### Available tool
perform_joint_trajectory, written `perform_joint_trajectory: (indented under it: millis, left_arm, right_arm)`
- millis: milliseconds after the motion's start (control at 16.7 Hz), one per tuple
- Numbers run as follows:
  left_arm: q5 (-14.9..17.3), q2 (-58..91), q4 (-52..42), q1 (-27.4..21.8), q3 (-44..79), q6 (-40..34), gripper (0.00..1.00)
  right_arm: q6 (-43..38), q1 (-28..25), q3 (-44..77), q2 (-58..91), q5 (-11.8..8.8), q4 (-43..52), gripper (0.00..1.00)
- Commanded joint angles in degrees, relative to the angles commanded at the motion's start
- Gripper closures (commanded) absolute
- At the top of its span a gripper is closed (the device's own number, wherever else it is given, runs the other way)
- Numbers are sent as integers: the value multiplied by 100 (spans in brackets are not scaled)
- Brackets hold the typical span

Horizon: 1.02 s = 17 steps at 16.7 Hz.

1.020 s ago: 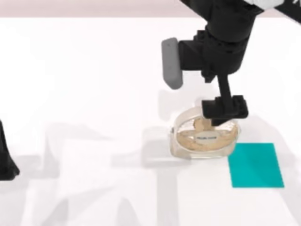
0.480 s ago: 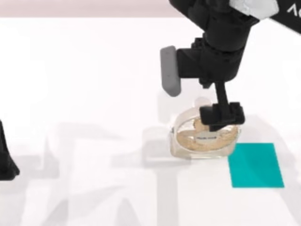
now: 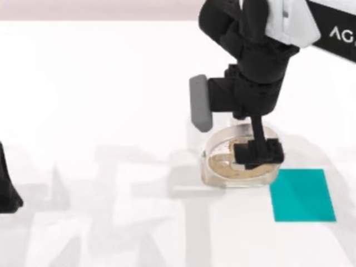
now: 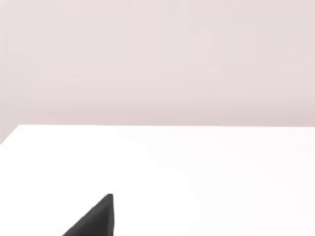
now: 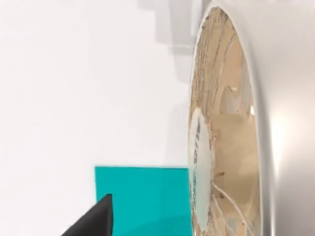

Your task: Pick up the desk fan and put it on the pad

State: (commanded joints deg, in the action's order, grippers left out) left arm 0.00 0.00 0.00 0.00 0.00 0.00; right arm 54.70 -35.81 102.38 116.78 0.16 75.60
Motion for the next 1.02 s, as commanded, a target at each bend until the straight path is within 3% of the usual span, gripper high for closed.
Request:
perform_joint_trajectory:
  millis: [60,840,1020]
  left_arm:
    - [0,0,0,0,0,0,0]
    - [0,0,0,0,0,0,0]
    - [0,0,0,0,0,0,0]
  right_arm:
    - [0,0,0,0,0,0,0]
    - [0,0,0,0,0,0,98]
    - [0,0,0,0,0,0,100]
